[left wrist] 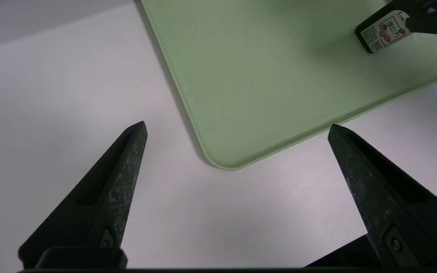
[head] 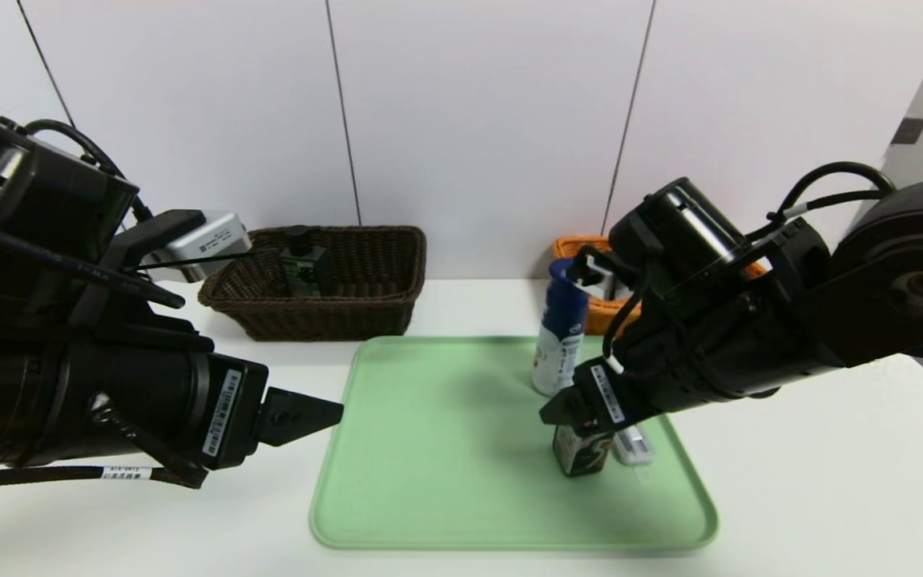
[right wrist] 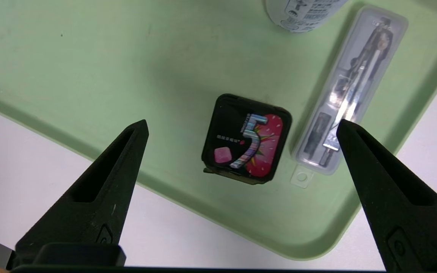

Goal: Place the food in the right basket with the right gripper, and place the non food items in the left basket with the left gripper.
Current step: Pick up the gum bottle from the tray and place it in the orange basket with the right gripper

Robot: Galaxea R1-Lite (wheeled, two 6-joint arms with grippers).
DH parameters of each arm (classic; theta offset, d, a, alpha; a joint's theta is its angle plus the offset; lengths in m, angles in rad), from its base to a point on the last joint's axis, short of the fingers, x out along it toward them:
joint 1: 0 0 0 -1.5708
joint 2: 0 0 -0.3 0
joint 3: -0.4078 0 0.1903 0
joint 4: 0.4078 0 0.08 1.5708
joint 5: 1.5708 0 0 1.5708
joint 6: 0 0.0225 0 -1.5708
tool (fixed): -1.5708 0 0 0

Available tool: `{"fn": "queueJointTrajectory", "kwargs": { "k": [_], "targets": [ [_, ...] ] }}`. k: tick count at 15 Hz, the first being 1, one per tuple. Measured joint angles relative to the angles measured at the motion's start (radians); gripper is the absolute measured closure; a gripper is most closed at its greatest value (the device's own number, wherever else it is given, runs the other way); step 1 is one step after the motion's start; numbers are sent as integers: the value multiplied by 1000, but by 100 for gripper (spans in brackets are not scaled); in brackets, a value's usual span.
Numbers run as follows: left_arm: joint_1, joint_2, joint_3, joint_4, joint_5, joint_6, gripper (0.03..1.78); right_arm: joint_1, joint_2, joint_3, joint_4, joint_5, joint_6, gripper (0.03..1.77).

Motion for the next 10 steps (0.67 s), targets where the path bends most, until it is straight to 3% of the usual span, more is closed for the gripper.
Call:
{"fn": "queueJointTrajectory", "kwargs": {
  "k": [10],
  "targets": [
    [0, 0, 12, 0, 0, -2, 12, 28, 72, 16, -2, -27, 56, 9]
  ]
}}
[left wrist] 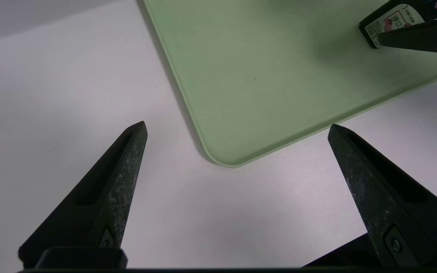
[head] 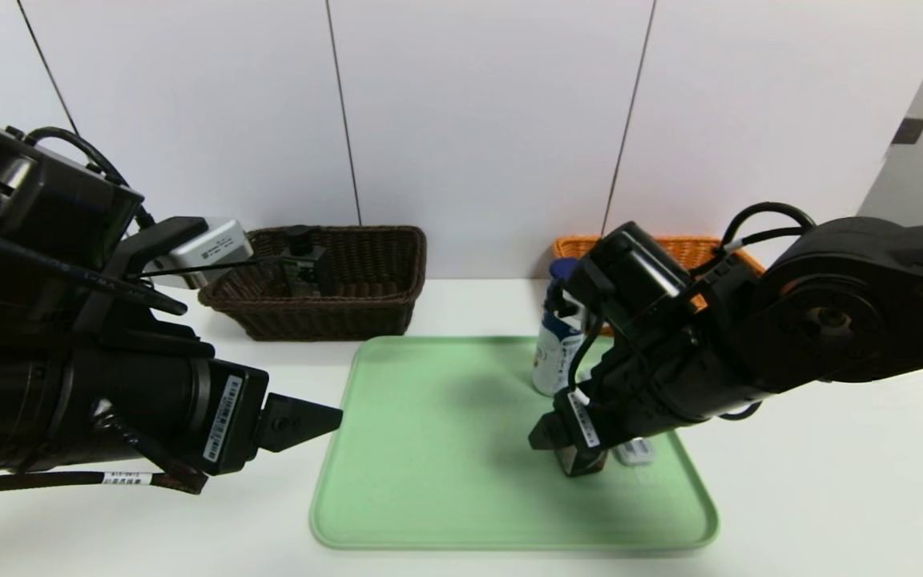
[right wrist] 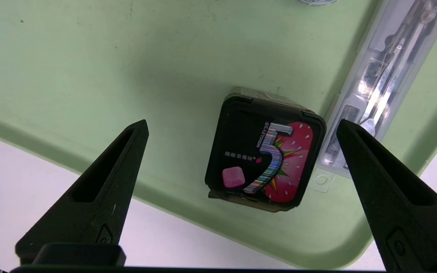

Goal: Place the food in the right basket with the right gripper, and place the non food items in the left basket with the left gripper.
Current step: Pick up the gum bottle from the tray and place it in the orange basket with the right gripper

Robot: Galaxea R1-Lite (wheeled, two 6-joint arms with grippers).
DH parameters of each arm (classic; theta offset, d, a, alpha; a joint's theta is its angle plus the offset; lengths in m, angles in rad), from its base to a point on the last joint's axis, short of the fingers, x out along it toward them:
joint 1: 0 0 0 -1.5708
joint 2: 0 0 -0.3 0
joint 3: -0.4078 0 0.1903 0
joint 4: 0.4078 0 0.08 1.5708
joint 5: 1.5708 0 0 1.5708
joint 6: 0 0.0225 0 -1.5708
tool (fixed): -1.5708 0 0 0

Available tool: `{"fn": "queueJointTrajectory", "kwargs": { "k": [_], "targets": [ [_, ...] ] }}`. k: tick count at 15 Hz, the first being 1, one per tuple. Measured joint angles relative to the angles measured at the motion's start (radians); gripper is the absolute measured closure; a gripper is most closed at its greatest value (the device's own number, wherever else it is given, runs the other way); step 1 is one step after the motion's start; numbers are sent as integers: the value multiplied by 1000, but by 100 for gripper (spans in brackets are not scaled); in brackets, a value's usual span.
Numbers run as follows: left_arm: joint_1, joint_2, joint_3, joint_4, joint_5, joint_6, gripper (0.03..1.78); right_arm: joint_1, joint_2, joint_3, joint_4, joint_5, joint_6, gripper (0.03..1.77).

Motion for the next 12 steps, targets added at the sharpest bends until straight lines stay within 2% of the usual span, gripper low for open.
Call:
{"fn": "queueJointTrajectory", "kwargs": {
  "k": [5, 8, 12],
  "targets": [
    [0, 1, 1, 0, 0, -1, 12, 0, 10, 0, -1, 1, 0, 9],
    [0, 1, 1, 0, 0, 0, 12, 0, 11, 0, -1, 1, 0, 60],
    [0, 0, 0, 0, 0, 1, 12, 0, 5, 7, 0, 2, -1, 104]
  ]
}}
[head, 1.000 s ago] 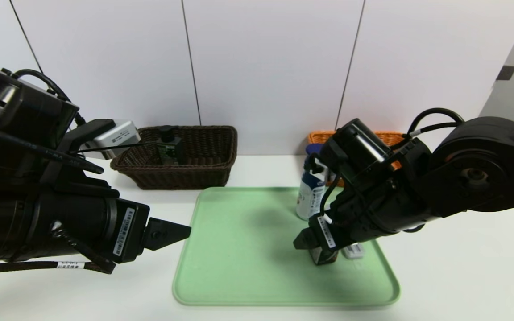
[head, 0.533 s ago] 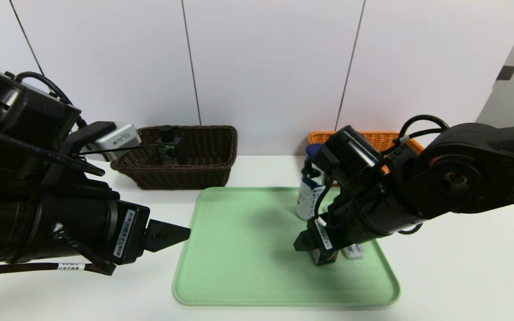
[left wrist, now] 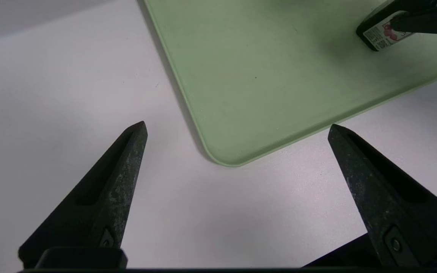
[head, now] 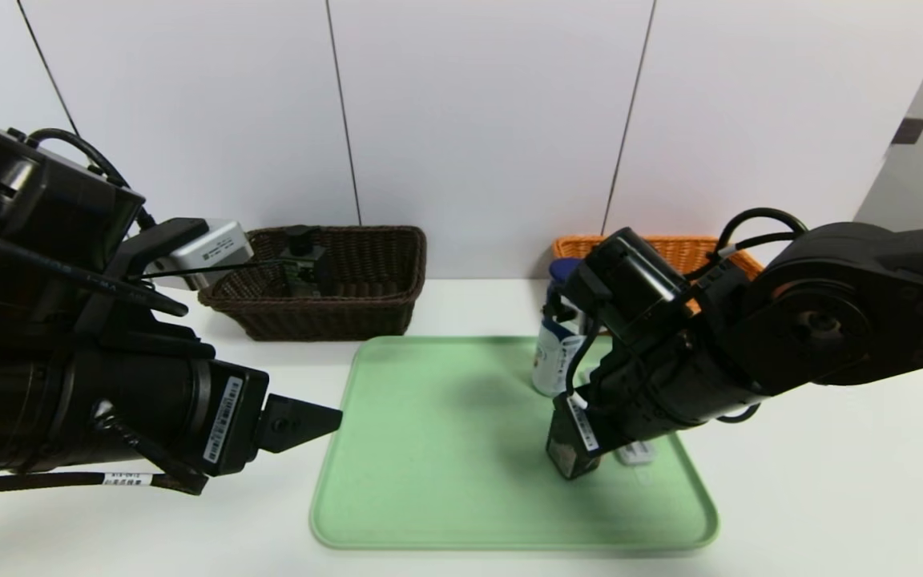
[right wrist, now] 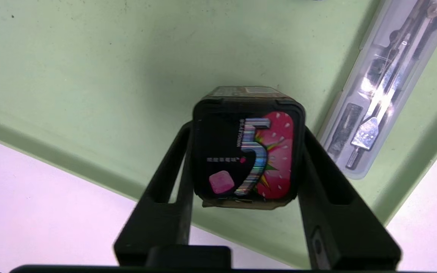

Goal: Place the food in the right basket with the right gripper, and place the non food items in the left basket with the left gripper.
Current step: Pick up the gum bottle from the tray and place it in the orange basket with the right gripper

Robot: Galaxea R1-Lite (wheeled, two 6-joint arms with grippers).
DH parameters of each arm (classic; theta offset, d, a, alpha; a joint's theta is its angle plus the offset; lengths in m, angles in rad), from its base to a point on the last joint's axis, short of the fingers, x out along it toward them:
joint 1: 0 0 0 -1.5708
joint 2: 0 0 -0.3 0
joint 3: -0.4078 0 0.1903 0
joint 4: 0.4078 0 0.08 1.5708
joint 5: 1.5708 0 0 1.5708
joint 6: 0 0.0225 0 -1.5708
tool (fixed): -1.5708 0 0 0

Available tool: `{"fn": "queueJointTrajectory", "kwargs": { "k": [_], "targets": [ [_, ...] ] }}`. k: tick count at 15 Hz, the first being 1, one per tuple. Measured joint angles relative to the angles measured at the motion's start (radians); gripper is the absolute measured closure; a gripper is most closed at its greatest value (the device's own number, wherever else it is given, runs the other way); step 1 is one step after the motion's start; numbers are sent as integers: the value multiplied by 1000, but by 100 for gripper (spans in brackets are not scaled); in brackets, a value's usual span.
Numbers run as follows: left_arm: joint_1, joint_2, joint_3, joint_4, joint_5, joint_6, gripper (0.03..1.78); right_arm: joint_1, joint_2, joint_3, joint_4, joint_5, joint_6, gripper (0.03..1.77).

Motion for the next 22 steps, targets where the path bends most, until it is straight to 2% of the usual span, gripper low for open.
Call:
{"fn": "queueJointTrajectory", "kwargs": {
  "k": [7, 16, 19, 22],
  "targets": [
    [1, -5, -2, 0, 1, 0, 12, 0, -66, 6, 2, 4, 0, 108],
    [1, -19, -8, -2, 1, 4, 12, 7, -316, -4, -10, -2, -43, 108],
    [1, -19, -9, -1, 1, 4, 12, -25, -354, -10, -51, -4, -43, 108],
    [2, -20, -10, -1, 1, 4, 12, -102, -367, -34, -148, -6, -42, 108]
  ]
}}
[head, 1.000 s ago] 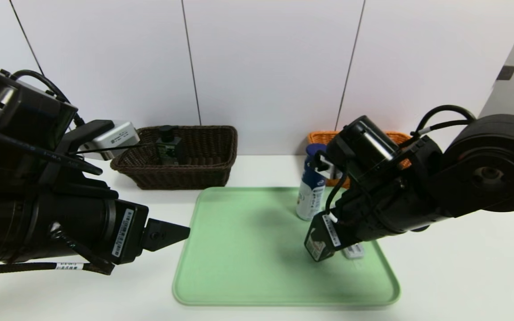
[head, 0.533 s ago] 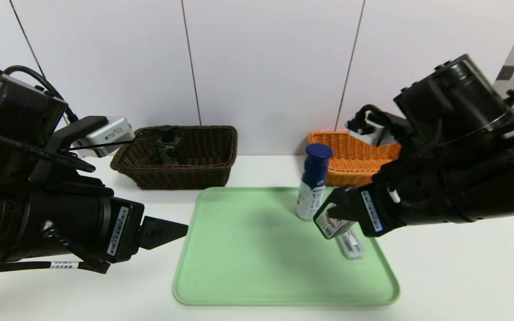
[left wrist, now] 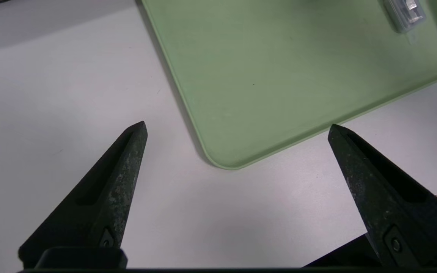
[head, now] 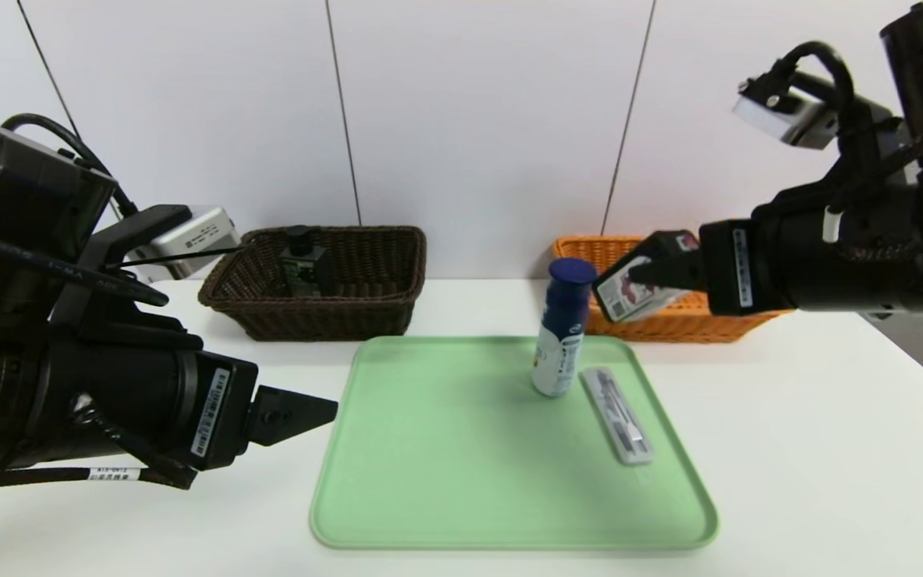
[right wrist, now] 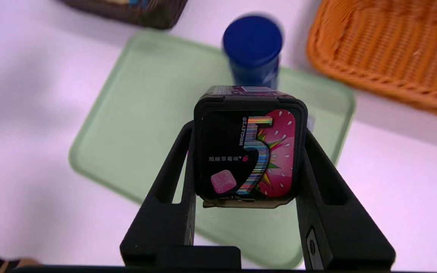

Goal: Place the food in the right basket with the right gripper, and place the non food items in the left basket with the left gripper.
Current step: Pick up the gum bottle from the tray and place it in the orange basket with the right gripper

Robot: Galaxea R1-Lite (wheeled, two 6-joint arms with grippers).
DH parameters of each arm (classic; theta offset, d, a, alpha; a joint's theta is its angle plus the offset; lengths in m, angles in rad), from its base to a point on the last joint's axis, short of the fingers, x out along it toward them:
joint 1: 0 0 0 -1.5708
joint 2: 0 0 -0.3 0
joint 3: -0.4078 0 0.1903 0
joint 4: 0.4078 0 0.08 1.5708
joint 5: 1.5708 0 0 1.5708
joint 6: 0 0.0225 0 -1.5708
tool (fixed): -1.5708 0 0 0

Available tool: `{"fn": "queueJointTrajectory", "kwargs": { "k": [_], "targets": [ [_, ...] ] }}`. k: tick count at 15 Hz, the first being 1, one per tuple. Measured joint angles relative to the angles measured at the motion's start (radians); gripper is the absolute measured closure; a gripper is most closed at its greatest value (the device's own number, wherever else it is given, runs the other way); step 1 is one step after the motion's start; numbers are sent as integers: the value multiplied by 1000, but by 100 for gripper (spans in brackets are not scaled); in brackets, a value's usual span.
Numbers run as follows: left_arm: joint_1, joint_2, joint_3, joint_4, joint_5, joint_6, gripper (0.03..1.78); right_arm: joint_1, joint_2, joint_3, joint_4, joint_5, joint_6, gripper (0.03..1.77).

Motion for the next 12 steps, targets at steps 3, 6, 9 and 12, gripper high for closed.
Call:
{"fn": "queueJointTrajectory", "kwargs": {
  "k": [3, 6, 9, 12],
  "targets": [
    [0, 1, 0, 0, -1, -2, 12, -94, 19, -52, -10, 0, 3, 108],
    [0, 3, 0, 0, -2, -6, 12, -174, 71, -86, -43, 1, 3, 108],
    [0, 4, 5, 0, 0, -7, 12, -233, 144, -102, -117, 1, -1, 108],
    [0, 6, 5, 0, 0, -6, 12, -281, 240, -156, -134, 0, -1, 108]
  ]
}}
